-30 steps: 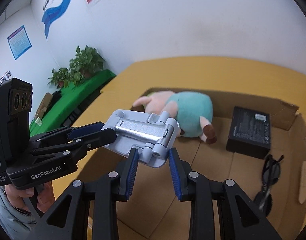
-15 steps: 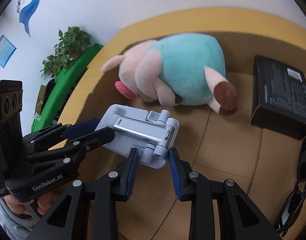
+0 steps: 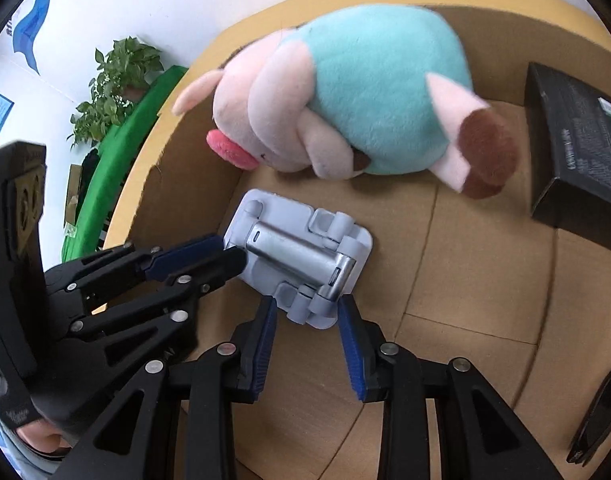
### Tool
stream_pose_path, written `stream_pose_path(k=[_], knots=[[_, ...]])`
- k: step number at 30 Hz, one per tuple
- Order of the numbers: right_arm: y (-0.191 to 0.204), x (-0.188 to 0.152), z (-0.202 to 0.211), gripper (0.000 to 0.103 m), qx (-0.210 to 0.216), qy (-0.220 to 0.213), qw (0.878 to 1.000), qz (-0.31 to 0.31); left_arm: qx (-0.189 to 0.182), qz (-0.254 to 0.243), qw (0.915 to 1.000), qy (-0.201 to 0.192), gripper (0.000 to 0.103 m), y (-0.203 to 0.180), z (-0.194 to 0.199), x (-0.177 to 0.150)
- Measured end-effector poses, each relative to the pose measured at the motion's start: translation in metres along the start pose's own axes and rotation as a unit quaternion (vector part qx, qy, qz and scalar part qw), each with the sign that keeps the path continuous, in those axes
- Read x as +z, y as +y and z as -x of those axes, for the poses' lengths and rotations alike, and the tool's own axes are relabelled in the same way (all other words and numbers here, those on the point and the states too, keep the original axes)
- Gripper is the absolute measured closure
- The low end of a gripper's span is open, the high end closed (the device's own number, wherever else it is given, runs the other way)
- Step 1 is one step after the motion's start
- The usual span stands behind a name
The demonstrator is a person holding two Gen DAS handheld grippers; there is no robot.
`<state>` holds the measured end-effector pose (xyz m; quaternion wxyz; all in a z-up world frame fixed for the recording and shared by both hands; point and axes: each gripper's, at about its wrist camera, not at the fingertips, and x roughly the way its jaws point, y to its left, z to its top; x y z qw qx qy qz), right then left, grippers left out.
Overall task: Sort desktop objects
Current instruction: 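Carry the phone stand into the cardboard box and open the right gripper, then move the right gripper to the clear phone case on the table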
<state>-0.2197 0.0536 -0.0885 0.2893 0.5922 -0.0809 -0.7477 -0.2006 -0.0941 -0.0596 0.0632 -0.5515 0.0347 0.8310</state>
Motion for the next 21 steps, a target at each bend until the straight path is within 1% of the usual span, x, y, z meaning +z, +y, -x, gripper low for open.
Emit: stream_pose_path(k=[1,2,3,4,5,6,7,8,9,10,11,12,13,14,15,16,18,21], knots=[[0.0,-0.001,0.005,0.061,-0.012,-0.007,1.0,0.001,-0.003,0.0,1.0,-0.009,0.087,0.002,0.006,-0.002],[0.0,-0.003,0.012,0.055,-0.021,-0.014,1.0,0.004,-0.002,-0.001,0.9996,-0.029,0.086,0.005,0.019,-0.006],[0.002,-0.006,0.021,0.042,-0.032,-0.024,0.999,0.008,0.001,-0.002,0.9991,-0.042,0.084,0.006,0.027,-0.009],[0.005,-0.013,0.039,0.031,-0.051,-0.047,0.997,0.019,0.005,-0.007,0.9977,-0.068,0.084,0.006,0.046,-0.015],[0.01,-0.019,0.052,0.026,-0.065,-0.066,0.995,0.029,0.006,-0.01,0.9959,-0.09,0.084,0.006,0.062,-0.021],[0.016,-0.029,0.071,0.02,-0.084,-0.093,0.991,0.041,0.006,-0.012,0.994,-0.109,0.08,0.005,0.076,-0.028],[0.019,-0.036,0.084,0.014,-0.091,-0.109,0.989,0.047,0.008,-0.013,0.9914,-0.13,0.071,0.004,0.091,-0.035],[0.026,-0.049,0.102,0.01,-0.099,-0.135,0.984,0.057,0.014,-0.013,0.9859,-0.166,0.057,0.002,0.115,-0.048],[0.031,-0.065,0.121,0.005,-0.114,-0.164,0.978,0.064,0.019,-0.012,0.9806,-0.194,0.047,0.001,0.134,-0.06],[0.035,-0.075,0.136,0.002,-0.132,-0.188,0.971,0.068,0.021,-0.009,0.9746,-0.223,0.03,0.0,0.152,-0.072],[0.038,-0.088,0.147,0.001,-0.147,-0.206,0.965,0.071,0.021,-0.009,0.9681,-0.249,0.022,-0.005,0.166,-0.077],[0.041,-0.104,0.16,0.0,-0.168,-0.229,0.956,0.073,0.02,-0.01,0.9628,-0.269,0.022,-0.007,0.178,-0.085],[0.043,-0.114,0.168,0.0,-0.18,-0.241,0.951,0.071,0.016,-0.012,0.9586,-0.284,0.022,-0.01,0.186,-0.091],[0.046,-0.123,0.173,0.0,-0.187,-0.25,0.947,0.068,0.008,-0.014,0.9545,-0.298,0.022,-0.017,0.199,-0.106],[0.045,-0.133,0.18,0.0,-0.194,-0.258,0.944,0.065,0.003,-0.014,0.9528,-0.303,0.022,-0.028,0.203,-0.103],[0.044,-0.147,0.187,0.0,-0.206,-0.265,0.94,0.058,-0.002,-0.015,0.951,-0.309,0.022,-0.032,0.208,-0.11],[0.038,-0.166,0.197,0.0,-0.218,-0.271,0.936,0.053,-0.008,-0.018,0.9477,-0.319,0.022,-0.054,0.213,-0.119],[0.033,-0.187,0.209,0.0,-0.241,-0.274,0.929,0.054,-0.015,-0.02,0.9422,-0.334,0.022,-0.07,0.22,-0.131]])
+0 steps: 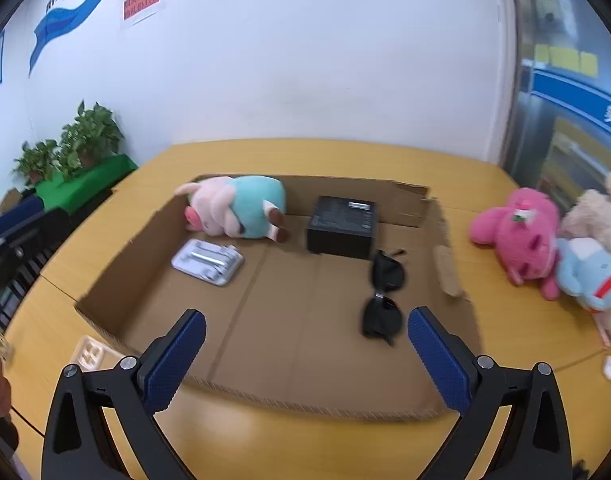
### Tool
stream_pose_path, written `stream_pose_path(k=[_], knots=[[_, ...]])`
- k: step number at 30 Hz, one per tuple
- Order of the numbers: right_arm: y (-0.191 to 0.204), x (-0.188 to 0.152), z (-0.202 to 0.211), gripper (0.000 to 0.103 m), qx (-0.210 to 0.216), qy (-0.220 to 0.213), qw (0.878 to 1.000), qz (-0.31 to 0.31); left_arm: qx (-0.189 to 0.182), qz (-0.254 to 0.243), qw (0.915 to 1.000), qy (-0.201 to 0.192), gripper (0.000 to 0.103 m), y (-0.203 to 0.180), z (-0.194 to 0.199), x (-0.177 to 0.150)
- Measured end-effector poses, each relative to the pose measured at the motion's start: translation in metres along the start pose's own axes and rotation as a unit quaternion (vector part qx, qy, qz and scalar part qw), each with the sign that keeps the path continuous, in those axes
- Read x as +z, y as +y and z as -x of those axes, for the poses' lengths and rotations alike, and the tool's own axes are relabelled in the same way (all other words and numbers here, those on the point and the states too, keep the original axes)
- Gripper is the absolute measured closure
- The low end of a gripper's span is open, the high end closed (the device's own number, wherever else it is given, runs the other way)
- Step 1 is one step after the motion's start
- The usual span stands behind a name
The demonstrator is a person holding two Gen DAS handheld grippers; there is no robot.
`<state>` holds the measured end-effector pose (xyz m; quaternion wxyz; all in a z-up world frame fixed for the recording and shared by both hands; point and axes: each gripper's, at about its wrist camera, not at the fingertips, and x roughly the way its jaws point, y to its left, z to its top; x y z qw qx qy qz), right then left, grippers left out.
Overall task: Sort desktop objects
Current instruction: 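Move the right gripper to the clear phone case on the table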
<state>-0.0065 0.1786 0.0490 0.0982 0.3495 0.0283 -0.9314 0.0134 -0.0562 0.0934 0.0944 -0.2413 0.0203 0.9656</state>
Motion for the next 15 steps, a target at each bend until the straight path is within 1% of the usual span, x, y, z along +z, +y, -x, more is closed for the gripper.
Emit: stream_pose_path(k=[3,8,15], knots=[[-0.004,-0.008,0.016,0.0,-0.006,-0.005,1.0,0.002,-0.007,-0.001,0.9999,-0.01,0.022,-0.011,0.009,-0.004],[-0.007,-0.017,0.036,0.0,-0.007,-0.014,1.0,0.001,-0.009,-0.008,0.9999,-0.008,0.022,-0.024,0.019,-0.013],[-0.008,-0.02,0.048,0.0,-0.011,-0.024,1.0,0.002,-0.006,-0.005,0.9999,-0.008,0.022,-0.026,0.028,-0.02]])
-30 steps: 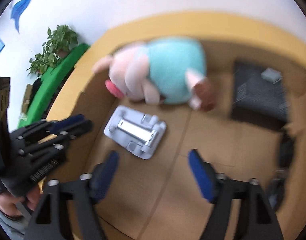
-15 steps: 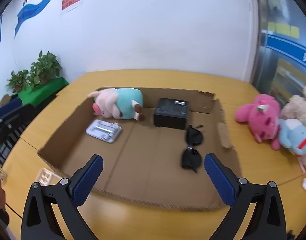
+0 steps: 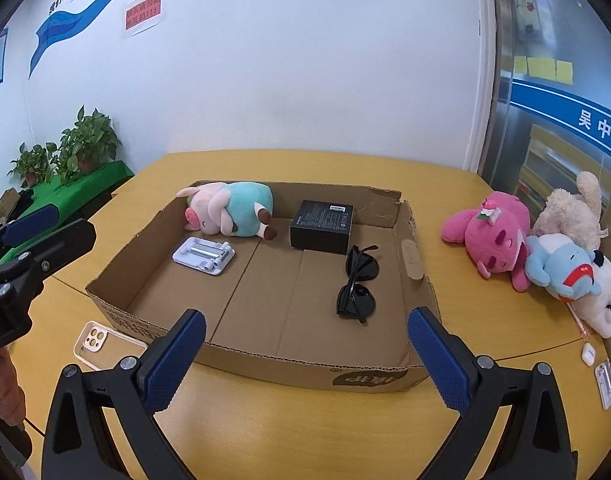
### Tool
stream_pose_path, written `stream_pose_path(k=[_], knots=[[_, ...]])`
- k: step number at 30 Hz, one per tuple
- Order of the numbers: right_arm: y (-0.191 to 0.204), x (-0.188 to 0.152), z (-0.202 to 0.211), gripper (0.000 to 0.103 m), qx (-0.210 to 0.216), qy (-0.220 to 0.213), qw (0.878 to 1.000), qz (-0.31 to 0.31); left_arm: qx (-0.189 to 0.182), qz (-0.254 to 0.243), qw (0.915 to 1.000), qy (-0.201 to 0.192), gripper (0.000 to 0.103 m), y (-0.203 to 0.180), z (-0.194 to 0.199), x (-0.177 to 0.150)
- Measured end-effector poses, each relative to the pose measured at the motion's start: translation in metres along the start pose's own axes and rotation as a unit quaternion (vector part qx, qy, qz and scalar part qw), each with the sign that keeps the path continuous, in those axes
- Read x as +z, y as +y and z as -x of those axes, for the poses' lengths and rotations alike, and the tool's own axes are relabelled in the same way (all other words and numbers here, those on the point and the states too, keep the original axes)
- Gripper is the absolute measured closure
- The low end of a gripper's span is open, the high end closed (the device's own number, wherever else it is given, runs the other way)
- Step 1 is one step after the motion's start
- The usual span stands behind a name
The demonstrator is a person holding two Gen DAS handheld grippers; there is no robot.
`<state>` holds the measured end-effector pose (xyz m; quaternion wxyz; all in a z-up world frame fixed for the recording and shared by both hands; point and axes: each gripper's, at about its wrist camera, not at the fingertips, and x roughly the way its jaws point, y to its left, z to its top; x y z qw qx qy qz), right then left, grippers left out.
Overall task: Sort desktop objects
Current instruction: 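Move the right gripper to the clear phone case on the table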
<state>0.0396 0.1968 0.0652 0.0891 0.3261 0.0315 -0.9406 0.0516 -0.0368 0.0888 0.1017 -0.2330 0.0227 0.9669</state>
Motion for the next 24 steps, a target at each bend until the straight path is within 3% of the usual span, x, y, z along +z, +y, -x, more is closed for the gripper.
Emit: stream_pose_path(k=[17,24], knots=[[0.012,-0.007,-0.007,0.0,0.008,0.009,1.0,0.008,0.018,0.03,0.9991,0.025,0.022,0.038,0.003,-0.019],[0.042,-0.027,-0.033,0.0,0.086,0.057,0.995,0.016,0.045,0.05,0.9959,0.06,0.022,0.084,0.003,-0.049]])
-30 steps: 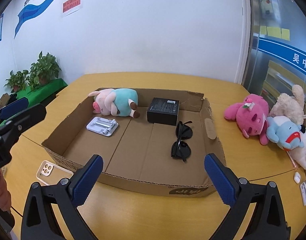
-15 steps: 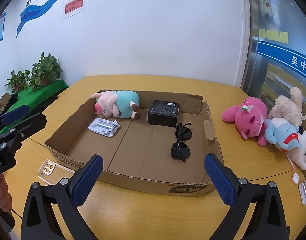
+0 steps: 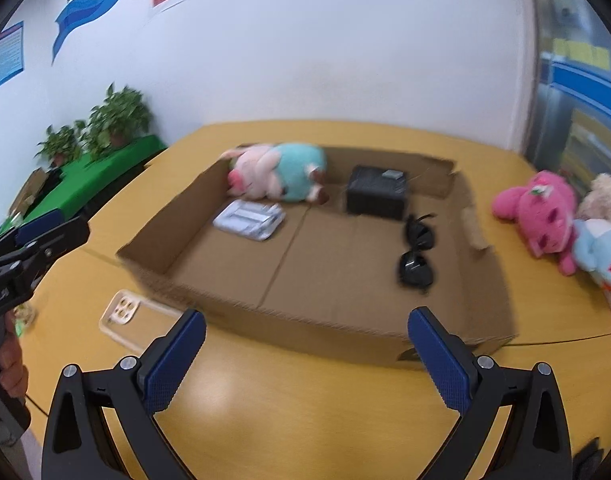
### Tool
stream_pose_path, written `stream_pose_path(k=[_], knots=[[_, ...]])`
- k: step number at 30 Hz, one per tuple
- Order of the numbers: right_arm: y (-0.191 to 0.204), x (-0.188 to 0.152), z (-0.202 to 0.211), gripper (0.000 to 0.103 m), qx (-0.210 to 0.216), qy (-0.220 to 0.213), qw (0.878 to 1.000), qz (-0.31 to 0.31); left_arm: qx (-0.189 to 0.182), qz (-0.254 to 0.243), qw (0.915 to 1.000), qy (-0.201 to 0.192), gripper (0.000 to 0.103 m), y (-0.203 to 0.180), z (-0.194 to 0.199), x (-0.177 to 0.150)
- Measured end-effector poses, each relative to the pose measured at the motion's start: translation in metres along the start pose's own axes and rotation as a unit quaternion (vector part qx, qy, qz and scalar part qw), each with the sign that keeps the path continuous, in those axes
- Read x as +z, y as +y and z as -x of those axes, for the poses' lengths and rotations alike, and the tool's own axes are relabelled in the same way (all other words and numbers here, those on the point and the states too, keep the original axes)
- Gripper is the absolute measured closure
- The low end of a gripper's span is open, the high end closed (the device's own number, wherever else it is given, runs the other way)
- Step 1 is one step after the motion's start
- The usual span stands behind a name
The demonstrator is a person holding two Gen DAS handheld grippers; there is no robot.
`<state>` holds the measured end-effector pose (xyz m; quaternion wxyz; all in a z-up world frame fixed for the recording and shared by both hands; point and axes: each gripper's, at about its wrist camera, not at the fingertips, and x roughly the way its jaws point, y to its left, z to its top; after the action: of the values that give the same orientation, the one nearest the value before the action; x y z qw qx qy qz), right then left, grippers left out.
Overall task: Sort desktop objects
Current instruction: 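Move the right gripper to the clear phone case on the table, then grasp the clear phone case by its white rim with the right gripper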
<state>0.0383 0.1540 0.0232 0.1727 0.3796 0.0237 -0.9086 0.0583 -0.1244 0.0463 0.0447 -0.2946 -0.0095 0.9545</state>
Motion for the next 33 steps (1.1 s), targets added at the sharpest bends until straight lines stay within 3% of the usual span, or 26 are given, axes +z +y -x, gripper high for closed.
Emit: stream_pose_path(k=[5,9,14,16,18,20,25,29,31,33], knots=[[0.039,-0.021,-0.047,0.001,0.081,0.059,0.995,-0.005,0.028,0.016,0.998,0.054,0.022,0.045,-0.023,-0.032],[0.074,-0.033,-0.08,0.005,0.105,0.078,0.991,0.008,0.038,0.041,0.9922,0.111,0.023,0.081,-0.047,-0.063],[0.103,-0.04,-0.118,0.02,0.107,0.099,0.989,0.027,0.026,0.08,0.9863,0.142,0.025,0.107,-0.067,-0.081],[0.109,-0.042,-0.128,0.034,0.102,0.106,0.989,0.032,0.027,0.088,0.9843,0.151,0.026,0.113,-0.076,-0.085],[0.113,-0.044,-0.137,0.044,0.107,0.115,0.987,0.034,0.026,0.091,0.9824,0.161,0.037,0.116,-0.082,-0.088],[0.116,-0.046,-0.141,0.048,0.102,0.112,0.988,0.041,0.02,0.09,0.9805,0.173,0.051,0.117,-0.09,-0.091],[0.116,-0.047,-0.143,0.069,0.094,0.108,0.989,0.048,0.039,0.054,0.9804,0.185,0.059,0.108,-0.094,-0.098],[0.113,-0.048,-0.142,0.079,0.1,0.106,0.988,0.044,0.031,0.057,0.9805,0.186,0.084,0.108,-0.092,-0.097],[0.114,-0.048,-0.142,0.089,0.105,0.106,0.988,0.049,0.03,0.051,0.9808,0.186,0.086,0.107,-0.093,-0.098],[0.118,-0.049,-0.142,0.091,0.113,0.109,0.986,0.056,0.035,0.048,0.9806,0.187,0.086,0.105,-0.093,-0.098]])
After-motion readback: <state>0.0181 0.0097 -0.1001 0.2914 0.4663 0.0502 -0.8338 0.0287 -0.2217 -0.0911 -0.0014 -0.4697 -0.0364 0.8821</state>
